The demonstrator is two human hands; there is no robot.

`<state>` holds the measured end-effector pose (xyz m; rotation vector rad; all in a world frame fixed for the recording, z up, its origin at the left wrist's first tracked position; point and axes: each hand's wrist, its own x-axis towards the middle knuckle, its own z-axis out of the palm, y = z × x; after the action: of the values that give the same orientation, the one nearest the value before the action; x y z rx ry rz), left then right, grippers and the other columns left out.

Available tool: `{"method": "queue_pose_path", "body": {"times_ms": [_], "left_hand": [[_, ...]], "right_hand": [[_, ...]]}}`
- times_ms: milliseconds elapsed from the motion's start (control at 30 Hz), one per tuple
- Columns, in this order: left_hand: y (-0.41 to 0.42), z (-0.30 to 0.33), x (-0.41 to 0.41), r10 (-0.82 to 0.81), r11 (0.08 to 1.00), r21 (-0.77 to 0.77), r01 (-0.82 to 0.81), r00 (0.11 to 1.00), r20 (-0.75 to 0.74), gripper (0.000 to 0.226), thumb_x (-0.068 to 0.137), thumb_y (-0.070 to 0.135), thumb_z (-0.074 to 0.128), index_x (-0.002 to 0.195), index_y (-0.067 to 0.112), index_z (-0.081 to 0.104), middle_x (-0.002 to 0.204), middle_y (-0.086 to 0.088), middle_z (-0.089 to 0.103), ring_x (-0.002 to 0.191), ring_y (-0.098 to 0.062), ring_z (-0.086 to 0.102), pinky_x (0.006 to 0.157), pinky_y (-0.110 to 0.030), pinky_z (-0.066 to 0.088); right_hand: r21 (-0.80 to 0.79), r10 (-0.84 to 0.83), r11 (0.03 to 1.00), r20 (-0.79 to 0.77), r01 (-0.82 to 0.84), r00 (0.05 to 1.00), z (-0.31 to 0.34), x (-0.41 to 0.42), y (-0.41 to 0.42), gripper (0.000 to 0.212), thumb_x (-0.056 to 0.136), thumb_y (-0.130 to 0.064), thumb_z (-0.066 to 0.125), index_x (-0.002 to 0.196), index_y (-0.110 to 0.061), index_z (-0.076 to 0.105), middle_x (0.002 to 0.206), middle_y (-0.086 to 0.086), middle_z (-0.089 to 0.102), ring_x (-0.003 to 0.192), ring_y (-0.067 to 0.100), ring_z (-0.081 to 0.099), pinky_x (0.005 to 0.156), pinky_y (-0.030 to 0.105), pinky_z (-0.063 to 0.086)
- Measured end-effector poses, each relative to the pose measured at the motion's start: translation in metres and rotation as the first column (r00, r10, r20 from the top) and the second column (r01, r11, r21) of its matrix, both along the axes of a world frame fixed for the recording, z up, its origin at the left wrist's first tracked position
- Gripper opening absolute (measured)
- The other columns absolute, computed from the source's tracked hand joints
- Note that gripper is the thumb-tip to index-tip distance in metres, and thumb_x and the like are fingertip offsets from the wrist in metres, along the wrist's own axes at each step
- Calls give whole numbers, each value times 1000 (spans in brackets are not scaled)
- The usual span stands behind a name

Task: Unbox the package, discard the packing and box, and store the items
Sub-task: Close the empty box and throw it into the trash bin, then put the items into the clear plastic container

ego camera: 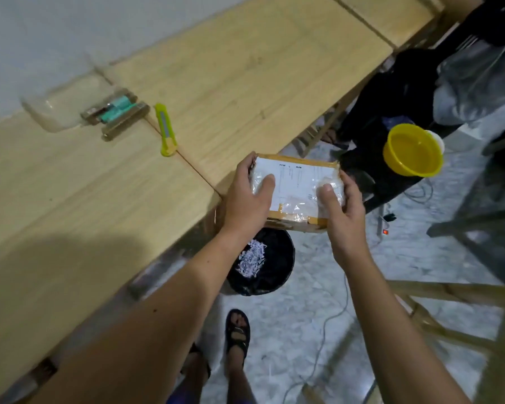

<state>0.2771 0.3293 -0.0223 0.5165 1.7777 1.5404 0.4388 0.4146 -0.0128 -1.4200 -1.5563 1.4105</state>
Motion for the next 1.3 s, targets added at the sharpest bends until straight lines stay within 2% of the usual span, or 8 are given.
{"method": "queue_pose_path", "body": {"times_ms": [267, 400, 500, 600, 767, 900, 1167, 1300], "left_hand": [[-22, -78, 49, -160, 964, -199, 175, 983, 87, 64, 102, 23, 63, 160, 26, 34, 161, 10, 42, 149, -9, 39, 122, -33, 35], [-29, -89, 40, -194, 942, -275, 192, 981, 21, 74, 102, 31, 63, 164, 28, 23, 166, 11, 31, 149, -4, 28, 121, -29, 32], [-30, -91, 24, -224, 944, -264, 198, 972, -73, 72, 102, 37, 63, 162, 31, 25, 167, 13, 30, 155, -7, 27, 125, -33, 28], [-30, -83, 8, -248, 949, -229, 219, 963, -105, 65, 102, 39, 60, 159, 39, 28, 166, 17, 32, 155, -7, 27, 128, -41, 26], [-29, -53, -21, -208, 973, -135, 189, 967, -148, 62, 104, 24, 57, 160, 33, 31, 164, 17, 36, 152, -1, 31, 127, -33, 26], [-38, -31, -57, -111, 991, -93, 92, 968, -225, 60, 101, 32, 61, 156, 35, 37, 161, 18, 42, 149, 1, 36, 122, -26, 31], [-125, -21, -165, 187, 956, -150, -250, 920, -344, 64, 88, 37, 71, 147, 29, 48, 148, 14, 57, 140, -9, 51, 122, -41, 38], [-180, -34, -208, 190, 920, -203, -334, 836, -515, 71, 84, 37, 70, 147, 9, 51, 149, -7, 57, 139, -23, 54, 119, -45, 42]], "right_hand": [[-136, 28, 991, 115, -12, 993, -77, 67, -21, 76, 83, -56, 74, 150, -29, 49, 145, -4, 58, 127, 14, 62, 103, 49, 57], [-162, 143, 981, 210, -110, 967, -95, 72, -24, 79, 88, -57, 71, 155, -27, 42, 159, -6, 45, 145, 13, 44, 120, 41, 40], [-166, 197, 972, 191, -166, 962, -96, 71, -23, 78, 88, -50, 76, 155, -31, 40, 160, -10, 43, 149, 11, 39, 117, 30, 34], [-143, 222, 969, 151, -201, 963, -86, 60, -19, 81, 85, -43, 82, 154, -32, 42, 158, -13, 46, 147, 7, 40, 121, 32, 34], [-92, 283, 957, 102, -274, 954, -56, 29, -13, 75, 85, -41, 83, 150, -36, 47, 155, -16, 49, 145, 8, 44, 122, 38, 36], [-13, 365, 931, 78, -365, 928, -32, -13, -12, 67, 87, -41, 82, 146, -39, 50, 150, -18, 53, 142, 3, 47, 120, 35, 39], [83, 566, 822, -8, -564, 824, -19, -148, -32, 56, 88, -37, 81, 139, -37, 57, 145, -17, 57, 138, 3, 51, 114, 27, 43], [145, 671, 733, 11, -665, 741, -27, -222, -51, 60, 86, -39, 82, 140, -37, 56, 143, -18, 57, 136, 3, 51, 109, 21, 41]]}}
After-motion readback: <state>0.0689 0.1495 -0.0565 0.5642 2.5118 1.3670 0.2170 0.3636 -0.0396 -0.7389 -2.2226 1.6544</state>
